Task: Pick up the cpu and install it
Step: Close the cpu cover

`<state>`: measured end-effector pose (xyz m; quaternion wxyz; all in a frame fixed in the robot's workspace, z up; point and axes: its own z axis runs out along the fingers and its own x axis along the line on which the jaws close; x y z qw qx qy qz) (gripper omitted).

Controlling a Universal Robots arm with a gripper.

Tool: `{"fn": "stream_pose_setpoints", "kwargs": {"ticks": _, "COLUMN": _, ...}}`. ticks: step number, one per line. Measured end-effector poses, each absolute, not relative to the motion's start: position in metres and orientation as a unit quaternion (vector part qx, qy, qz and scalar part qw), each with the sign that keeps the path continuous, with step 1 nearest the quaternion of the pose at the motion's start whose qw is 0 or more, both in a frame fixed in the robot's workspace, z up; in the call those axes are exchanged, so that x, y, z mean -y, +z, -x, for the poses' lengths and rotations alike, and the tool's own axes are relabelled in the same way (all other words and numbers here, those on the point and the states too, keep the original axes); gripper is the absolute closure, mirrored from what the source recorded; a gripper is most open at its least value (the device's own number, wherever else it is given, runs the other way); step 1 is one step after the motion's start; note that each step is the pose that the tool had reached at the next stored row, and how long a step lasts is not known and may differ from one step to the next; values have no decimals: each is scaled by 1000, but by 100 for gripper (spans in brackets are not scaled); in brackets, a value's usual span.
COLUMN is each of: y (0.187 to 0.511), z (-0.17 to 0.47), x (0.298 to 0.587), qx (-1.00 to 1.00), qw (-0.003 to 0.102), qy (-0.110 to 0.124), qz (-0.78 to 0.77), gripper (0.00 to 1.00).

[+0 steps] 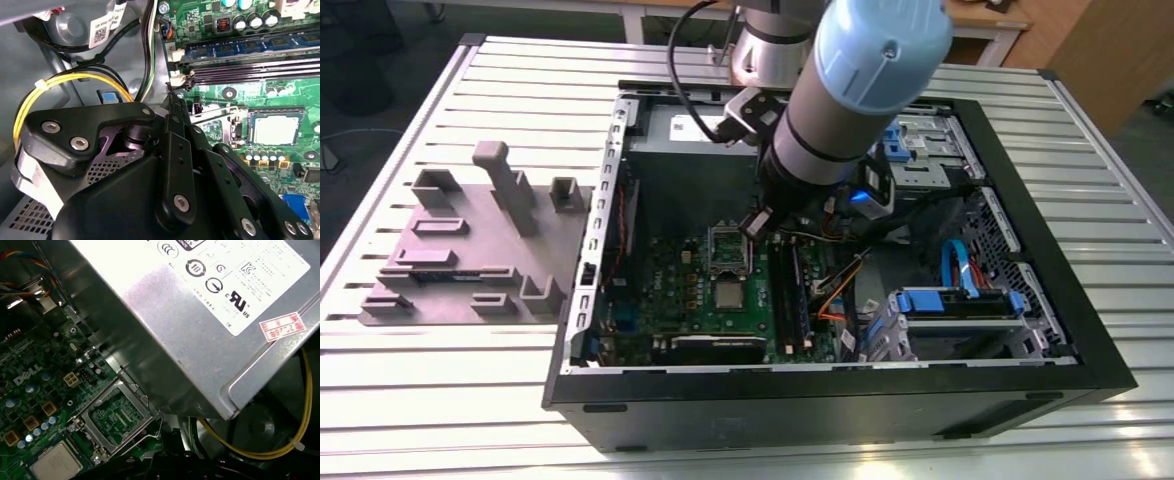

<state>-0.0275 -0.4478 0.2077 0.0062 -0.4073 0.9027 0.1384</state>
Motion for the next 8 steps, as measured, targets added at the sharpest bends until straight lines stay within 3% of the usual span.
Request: {"fn": "stream_pose_setpoints", "kwargs": {"ticks": 8, "y": 202, "z": 29, "x": 447, "qx": -901, "qw": 10, "qy": 147, "qz": 407, "gripper": 90}}
